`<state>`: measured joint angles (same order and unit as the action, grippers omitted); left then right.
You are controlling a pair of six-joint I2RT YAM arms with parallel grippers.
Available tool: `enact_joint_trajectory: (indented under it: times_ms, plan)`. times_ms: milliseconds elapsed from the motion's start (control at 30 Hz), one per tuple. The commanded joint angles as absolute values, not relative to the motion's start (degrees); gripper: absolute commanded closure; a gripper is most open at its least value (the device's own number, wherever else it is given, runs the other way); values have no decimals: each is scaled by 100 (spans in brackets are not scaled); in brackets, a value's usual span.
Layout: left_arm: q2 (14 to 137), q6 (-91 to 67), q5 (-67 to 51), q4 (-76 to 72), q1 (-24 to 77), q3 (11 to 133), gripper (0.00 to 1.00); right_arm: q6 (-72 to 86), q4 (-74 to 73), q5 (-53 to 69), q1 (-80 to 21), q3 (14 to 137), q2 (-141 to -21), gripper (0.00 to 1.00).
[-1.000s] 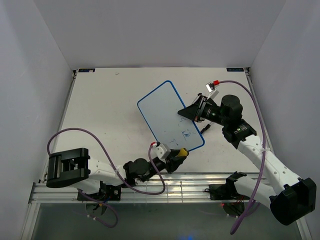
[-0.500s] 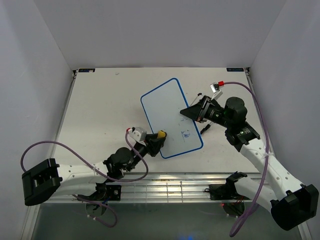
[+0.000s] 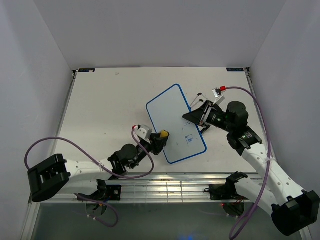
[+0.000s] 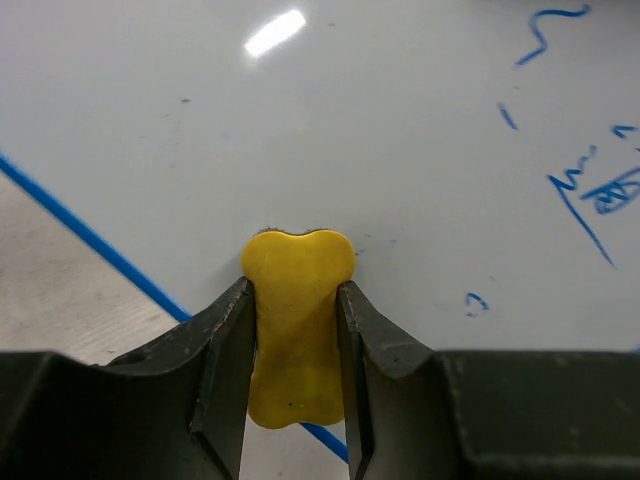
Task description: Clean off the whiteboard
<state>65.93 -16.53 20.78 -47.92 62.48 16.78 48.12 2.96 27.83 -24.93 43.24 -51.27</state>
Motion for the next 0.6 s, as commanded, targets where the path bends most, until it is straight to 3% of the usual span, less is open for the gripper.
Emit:
enact_joint_trajectory:
  times_ms: [0, 267, 567]
  plan:
    - [6846, -1591, 1828, -4728, 6775, 1916, 100, 5607, 1160, 3727, -2654, 4667, -5036, 92]
    - [7566, -1670, 2057, -4948, 7646, 2241, 100, 5599, 1204, 3612, -2654, 4658, -5229, 92]
    - [7261, -1757, 2742, -4633, 7314, 2145, 100, 5616, 1169, 3621, -2654, 4606, -5142, 92]
